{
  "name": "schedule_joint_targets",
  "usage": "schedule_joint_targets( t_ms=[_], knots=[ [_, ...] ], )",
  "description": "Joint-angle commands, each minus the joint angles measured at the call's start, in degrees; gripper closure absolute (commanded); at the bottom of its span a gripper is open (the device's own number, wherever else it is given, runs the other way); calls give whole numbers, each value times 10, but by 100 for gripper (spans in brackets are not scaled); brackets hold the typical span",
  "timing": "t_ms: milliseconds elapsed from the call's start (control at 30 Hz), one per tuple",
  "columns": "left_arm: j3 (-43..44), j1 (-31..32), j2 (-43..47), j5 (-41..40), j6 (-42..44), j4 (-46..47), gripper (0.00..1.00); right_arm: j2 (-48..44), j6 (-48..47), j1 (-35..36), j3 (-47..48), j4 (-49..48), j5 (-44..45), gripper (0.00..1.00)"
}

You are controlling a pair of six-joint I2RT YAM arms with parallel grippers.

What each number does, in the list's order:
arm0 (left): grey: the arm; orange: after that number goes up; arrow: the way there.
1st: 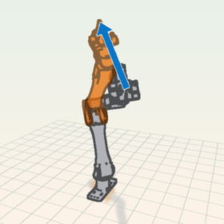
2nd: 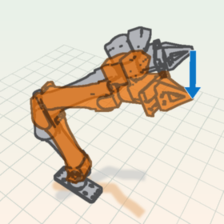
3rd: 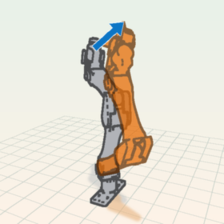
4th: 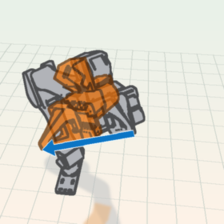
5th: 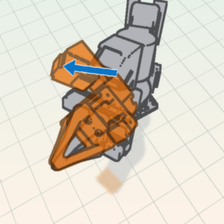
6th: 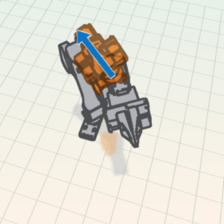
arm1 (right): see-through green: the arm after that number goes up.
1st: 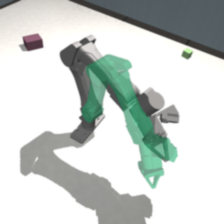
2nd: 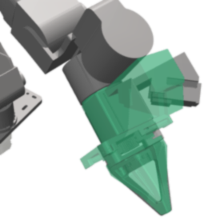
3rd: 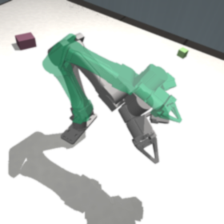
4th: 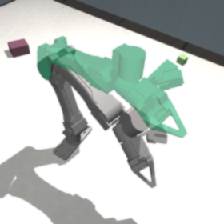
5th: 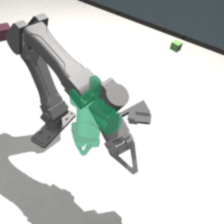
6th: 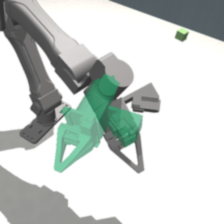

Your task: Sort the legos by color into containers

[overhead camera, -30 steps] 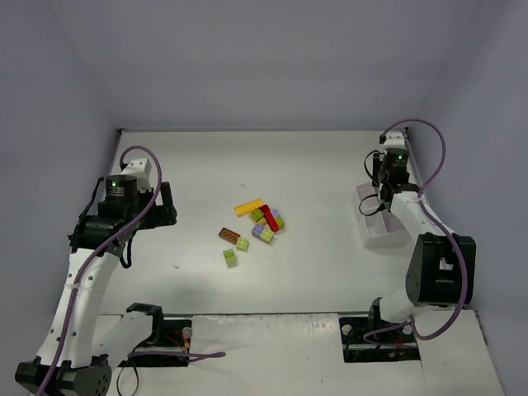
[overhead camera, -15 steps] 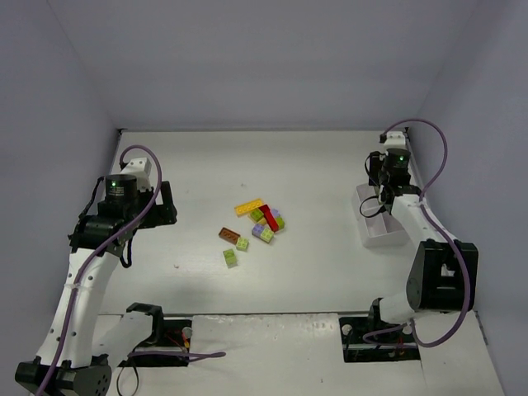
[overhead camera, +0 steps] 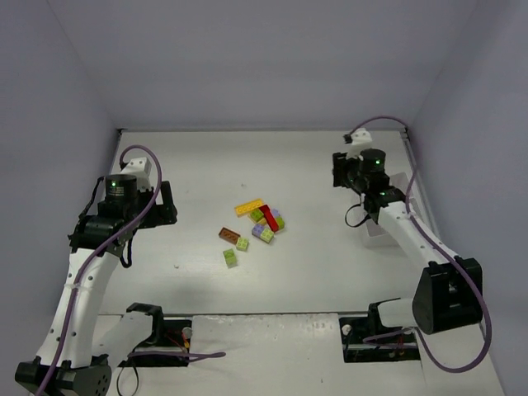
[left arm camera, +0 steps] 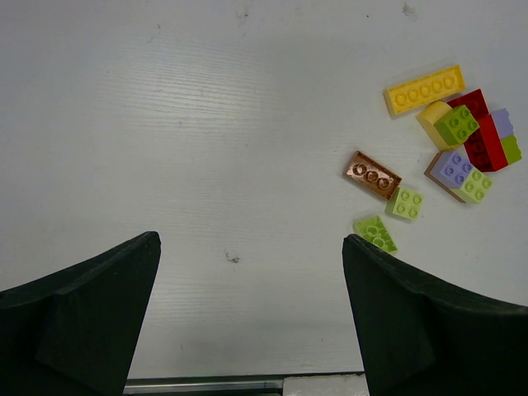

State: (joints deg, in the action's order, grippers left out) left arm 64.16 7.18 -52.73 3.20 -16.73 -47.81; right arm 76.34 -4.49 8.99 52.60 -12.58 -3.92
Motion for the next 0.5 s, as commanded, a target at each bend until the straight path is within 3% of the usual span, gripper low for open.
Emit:
schedule_joint_targets(
  t_ms=[0, 300, 467],
  knots=[
    [26, 4, -2, 2, -5, 18, 15, -13, 3, 77, 22, -1, -64, 47],
    [49, 4, -8, -6, -11, 4, 15, 86, -10, 346, 69, 16, -86, 41],
    [63, 4, -9, -9, -11, -10, 15, 159, -31, 434, 120, 33, -85, 42]
  ],
)
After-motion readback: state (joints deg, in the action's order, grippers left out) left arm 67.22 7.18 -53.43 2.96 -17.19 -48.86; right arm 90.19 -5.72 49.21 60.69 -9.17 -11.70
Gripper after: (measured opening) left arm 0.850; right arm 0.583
